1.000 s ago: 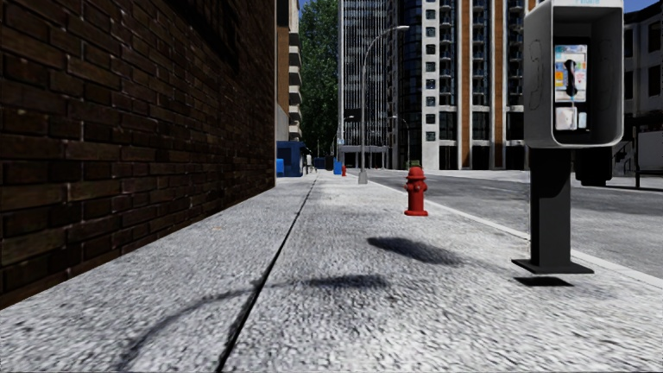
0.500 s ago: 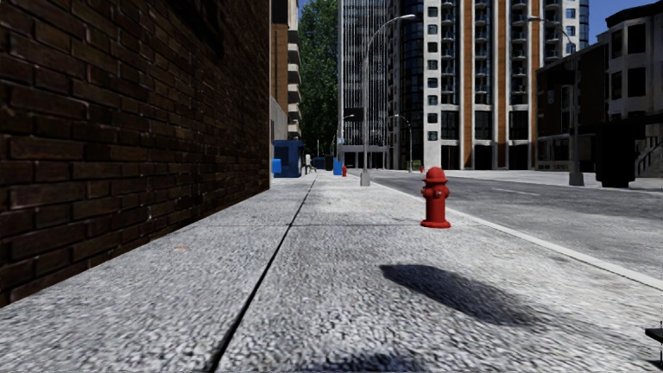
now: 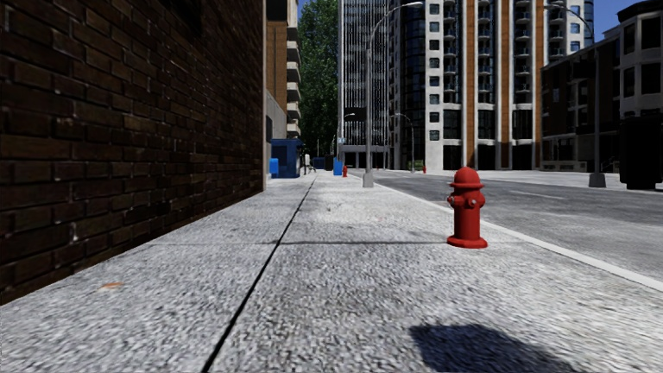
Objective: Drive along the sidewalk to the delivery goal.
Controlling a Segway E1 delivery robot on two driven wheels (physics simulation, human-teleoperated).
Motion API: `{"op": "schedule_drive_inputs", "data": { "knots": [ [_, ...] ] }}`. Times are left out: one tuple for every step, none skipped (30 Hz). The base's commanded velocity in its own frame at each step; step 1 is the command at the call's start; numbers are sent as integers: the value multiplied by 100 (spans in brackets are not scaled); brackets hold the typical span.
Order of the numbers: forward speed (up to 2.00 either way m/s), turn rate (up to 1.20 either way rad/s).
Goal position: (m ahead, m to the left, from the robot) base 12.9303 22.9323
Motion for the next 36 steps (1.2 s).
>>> {"op": "schedule_drive_inputs", "data": {
  "knots": [
    [200, 0],
    [200, 0],
    [200, 0],
    [200, 0],
    [200, 0],
    [200, 0],
    [200, 0],
    [200, 0],
    [200, 0],
    [200, 0],
    [200, 0],
    [200, 0],
    [200, 0],
    [200, 0],
    [200, 0],
    [200, 0],
    [200, 0],
    [200, 0],
    [200, 0],
    [200, 0],
    [200, 0],
    [200, 0],
    [200, 0],
    [200, 0],
    [200, 0],
    [200, 0],
    [200, 0],
    [200, 0],
    [200, 0],
    [200, 0],
    [200, 0],
    [200, 0],
    [200, 0],
    [200, 0],
    [200, 0],
    [200, 0]
  ]
}}
